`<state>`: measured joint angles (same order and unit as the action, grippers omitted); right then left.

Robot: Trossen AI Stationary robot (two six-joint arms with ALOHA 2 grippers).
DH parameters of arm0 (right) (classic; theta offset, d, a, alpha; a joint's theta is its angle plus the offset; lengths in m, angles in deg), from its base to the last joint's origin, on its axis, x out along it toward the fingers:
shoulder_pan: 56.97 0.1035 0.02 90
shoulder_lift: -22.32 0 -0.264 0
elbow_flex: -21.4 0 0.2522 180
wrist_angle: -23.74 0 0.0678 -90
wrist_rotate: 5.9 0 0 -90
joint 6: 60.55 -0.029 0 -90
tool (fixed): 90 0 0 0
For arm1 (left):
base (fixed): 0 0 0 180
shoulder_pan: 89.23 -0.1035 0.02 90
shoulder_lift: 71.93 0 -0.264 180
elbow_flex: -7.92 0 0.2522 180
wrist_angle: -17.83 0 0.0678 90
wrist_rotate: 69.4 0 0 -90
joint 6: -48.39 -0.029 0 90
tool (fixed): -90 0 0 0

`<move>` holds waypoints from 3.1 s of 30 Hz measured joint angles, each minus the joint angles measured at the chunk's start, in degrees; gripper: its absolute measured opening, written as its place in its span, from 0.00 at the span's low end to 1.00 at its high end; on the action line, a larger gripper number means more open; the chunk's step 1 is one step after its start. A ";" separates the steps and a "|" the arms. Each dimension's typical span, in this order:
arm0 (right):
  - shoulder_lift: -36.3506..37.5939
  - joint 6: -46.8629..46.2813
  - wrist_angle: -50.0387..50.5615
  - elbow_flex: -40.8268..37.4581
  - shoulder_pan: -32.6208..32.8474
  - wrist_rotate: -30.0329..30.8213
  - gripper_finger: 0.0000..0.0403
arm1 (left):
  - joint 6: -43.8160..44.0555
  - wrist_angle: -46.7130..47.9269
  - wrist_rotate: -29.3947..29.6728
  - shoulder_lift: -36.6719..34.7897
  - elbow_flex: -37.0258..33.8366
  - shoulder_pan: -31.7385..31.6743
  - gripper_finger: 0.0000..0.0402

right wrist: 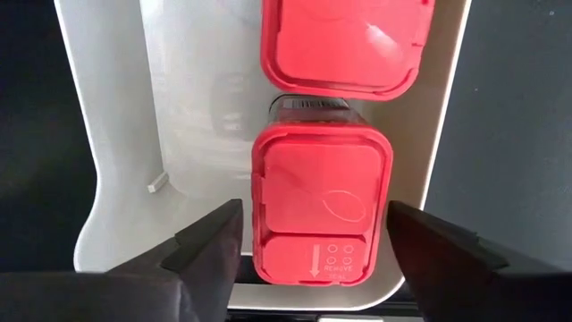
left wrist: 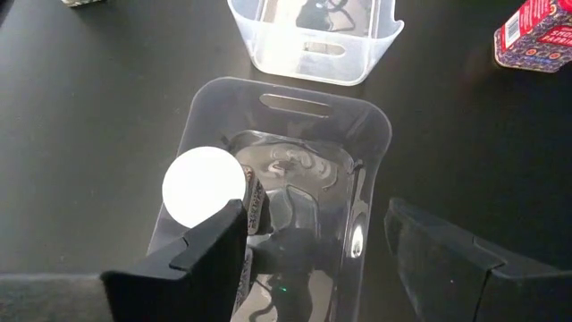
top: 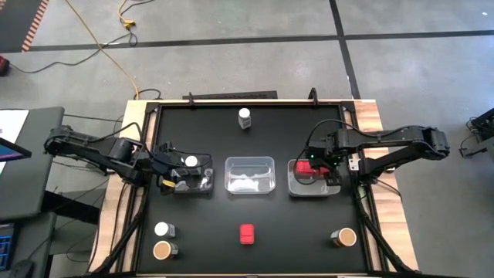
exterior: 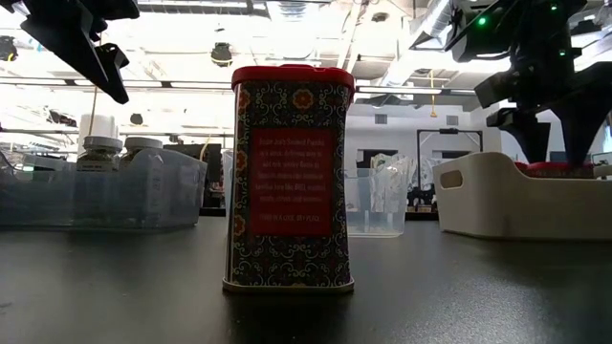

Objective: Sort spices by type
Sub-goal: Put the left red seasoning can into the white bin

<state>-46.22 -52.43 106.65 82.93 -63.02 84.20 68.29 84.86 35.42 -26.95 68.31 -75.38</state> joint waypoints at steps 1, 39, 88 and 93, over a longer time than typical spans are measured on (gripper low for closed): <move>0.00 -0.02 -0.02 0.00 0.00 0.00 0.76 | -0.02 0.00 0.00 -0.01 0.00 0.00 0.63; 0.00 -2.29 -1.89 0.10 -2.03 -0.17 0.85 | -0.78 0.00 0.16 0.00 0.00 0.00 0.63; 1.17 -18.73 -2.48 4.22 13.59 -7.23 0.85 | -1.68 0.04 0.75 0.02 0.00 0.00 0.63; 0.59 -19.72 -1.73 4.22 13.53 -7.63 0.85 | -1.77 0.04 0.77 0.02 0.00 -0.02 0.63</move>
<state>-45.63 -72.14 104.92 87.14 -49.49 76.57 66.53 84.91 36.19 -26.93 68.31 -75.40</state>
